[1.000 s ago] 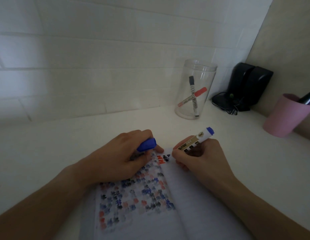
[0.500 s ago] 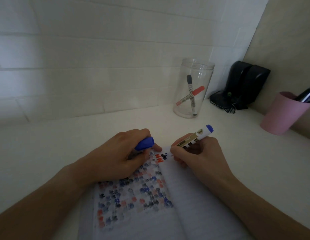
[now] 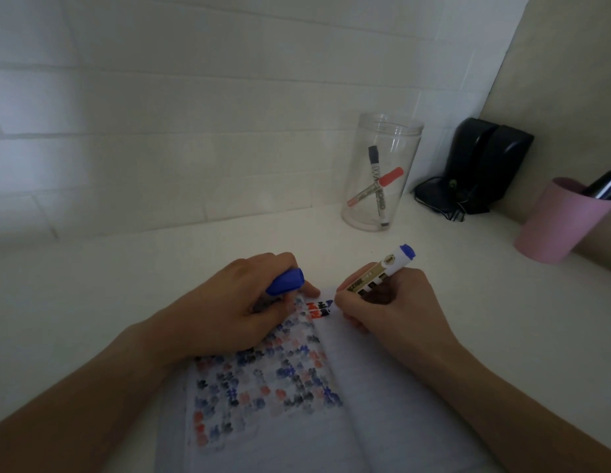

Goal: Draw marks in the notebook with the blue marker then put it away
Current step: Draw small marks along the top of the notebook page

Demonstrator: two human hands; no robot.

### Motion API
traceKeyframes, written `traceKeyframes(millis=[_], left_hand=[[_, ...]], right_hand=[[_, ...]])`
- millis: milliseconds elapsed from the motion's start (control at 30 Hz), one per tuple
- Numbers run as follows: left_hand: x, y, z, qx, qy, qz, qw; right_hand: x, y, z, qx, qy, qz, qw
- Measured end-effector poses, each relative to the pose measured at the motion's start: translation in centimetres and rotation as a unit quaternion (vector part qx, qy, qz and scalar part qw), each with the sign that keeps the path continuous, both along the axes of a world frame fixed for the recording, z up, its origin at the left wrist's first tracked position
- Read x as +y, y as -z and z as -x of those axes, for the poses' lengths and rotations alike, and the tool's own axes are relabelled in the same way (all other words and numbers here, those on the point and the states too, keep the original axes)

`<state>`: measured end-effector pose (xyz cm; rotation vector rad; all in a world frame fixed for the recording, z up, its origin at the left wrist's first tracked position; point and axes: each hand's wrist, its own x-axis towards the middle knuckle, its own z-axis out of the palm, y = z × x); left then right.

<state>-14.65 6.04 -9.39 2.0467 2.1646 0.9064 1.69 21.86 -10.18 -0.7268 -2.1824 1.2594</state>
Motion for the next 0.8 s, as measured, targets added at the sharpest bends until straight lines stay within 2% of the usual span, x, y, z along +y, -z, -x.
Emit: traceKeyframes(millis=[200, 400, 633, 733, 800], left_hand=[[-0.1, 0.0, -0.1, -0.008, 0.006, 0.001, 1.0], [-0.2, 0.3, 0.3, -0.007, 0.0, -0.001, 1.0], [-0.5, 0.2, 0.1, -0.064, -0.027, 0.001, 0.998], [-0.6, 0.1, -0.2, -0.103, -0.043, -0.01, 0.994], [-0.5, 0.2, -0.3, -0.094, -0.057, -0.032, 0.993]], right_hand=[[0.1, 0.1, 0.2, 0.003, 0.023, -0.015, 1.0], [0.8, 0.0, -0.3, 0.147, 0.033, 0.114, 0.982], [0.9, -0.2, -0.8, 0.22, -0.018, 0.152, 0.963], [0.8, -0.2, -0.9, 0.219, -0.024, 0.143, 0.965], [0.7, -0.2, -0.8, 0.217, -0.027, 0.136, 0.966]])
